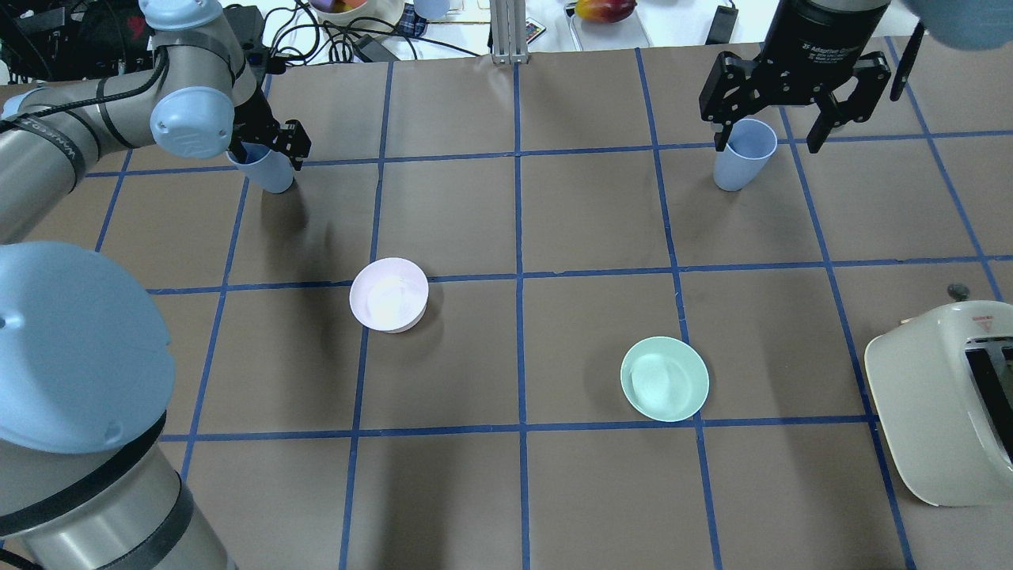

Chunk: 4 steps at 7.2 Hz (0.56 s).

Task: Stack blue cups with both arms

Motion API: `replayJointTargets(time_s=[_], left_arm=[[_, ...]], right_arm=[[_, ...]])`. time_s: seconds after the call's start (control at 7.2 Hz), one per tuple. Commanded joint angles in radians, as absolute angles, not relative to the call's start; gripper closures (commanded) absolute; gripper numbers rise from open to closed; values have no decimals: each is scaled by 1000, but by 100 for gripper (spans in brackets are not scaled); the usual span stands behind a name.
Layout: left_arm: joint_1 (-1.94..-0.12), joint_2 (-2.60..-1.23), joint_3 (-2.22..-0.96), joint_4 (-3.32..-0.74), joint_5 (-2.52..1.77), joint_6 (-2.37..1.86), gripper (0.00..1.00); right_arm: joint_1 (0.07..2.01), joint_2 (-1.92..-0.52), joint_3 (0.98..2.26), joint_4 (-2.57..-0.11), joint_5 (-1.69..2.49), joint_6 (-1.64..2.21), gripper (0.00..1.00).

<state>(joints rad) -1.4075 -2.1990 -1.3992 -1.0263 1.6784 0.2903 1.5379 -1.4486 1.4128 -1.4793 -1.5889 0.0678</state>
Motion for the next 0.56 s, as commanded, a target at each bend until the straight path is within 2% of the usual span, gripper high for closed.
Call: replayJointTargets(time_s=[0.0,0.42], left_arm=[[-1411,-2209,-1401,-1016,1680,279,100],[-1529,-2186,-1396,-1017,1631,150,100]], right_arm=[[1537,-1447,1413,-1502,-1588,71,0],[1529,-1444,1413,-1505,-1588,66,0]])
